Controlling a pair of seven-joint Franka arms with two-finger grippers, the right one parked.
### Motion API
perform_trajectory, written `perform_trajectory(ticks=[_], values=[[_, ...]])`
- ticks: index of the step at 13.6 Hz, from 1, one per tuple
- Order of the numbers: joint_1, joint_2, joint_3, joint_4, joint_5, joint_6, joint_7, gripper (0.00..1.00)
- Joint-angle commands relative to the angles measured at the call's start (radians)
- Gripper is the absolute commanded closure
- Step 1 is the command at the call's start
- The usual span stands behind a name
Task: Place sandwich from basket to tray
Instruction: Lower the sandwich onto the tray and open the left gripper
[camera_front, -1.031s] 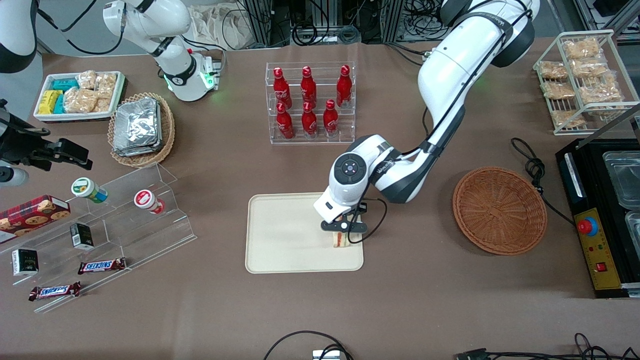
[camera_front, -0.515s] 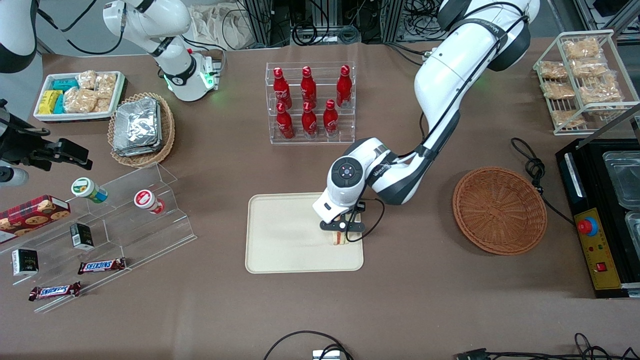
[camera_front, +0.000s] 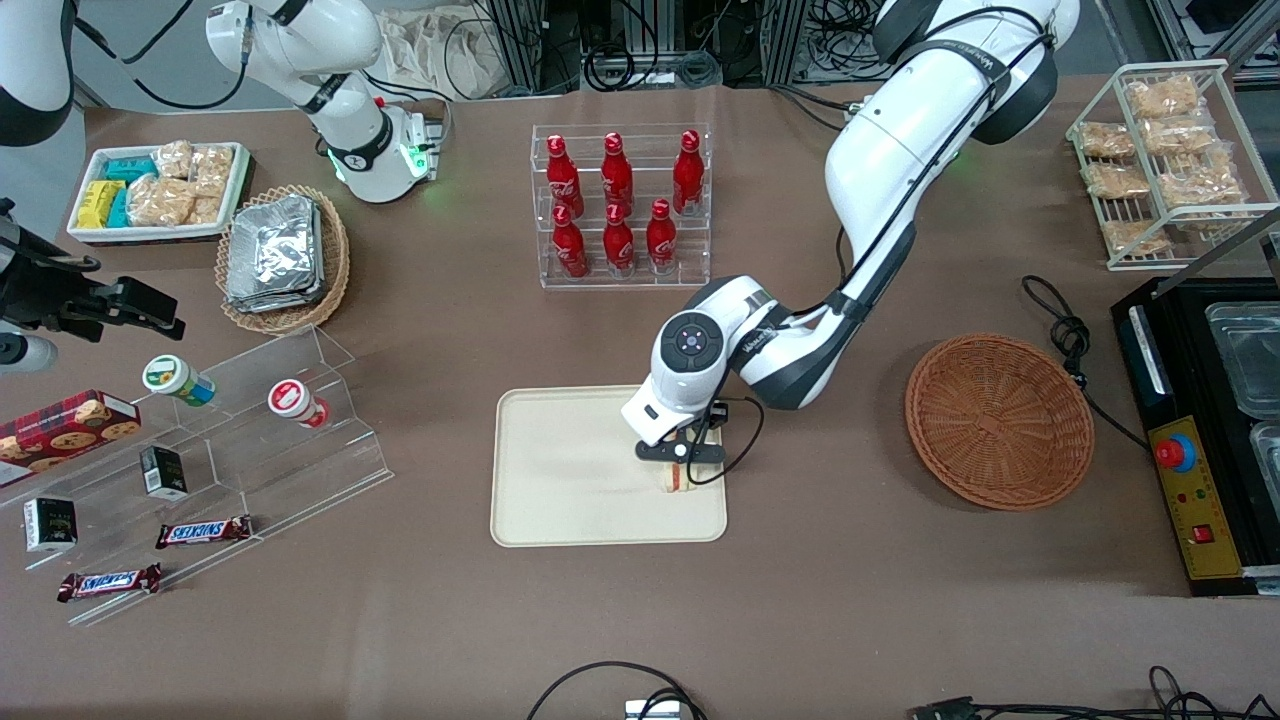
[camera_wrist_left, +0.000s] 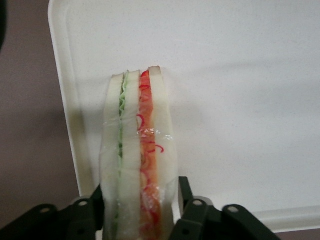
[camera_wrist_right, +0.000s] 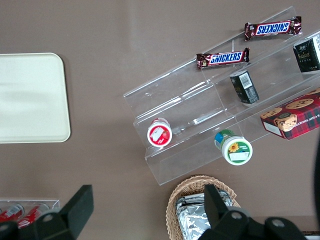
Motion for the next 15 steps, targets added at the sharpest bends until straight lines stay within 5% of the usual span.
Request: perform_trajectory(ticks=[1, 8, 15], values=[[-0.017, 0.023, 0.007, 0.051, 0.02, -0.002, -0.053, 0.01], [0.002, -0.042, 0.021, 0.091, 0.032, -0.023, -0.213, 0.0], [0.032, -0.241, 0.104, 0.081, 0.031, -0.274, -0.196, 0.0]])
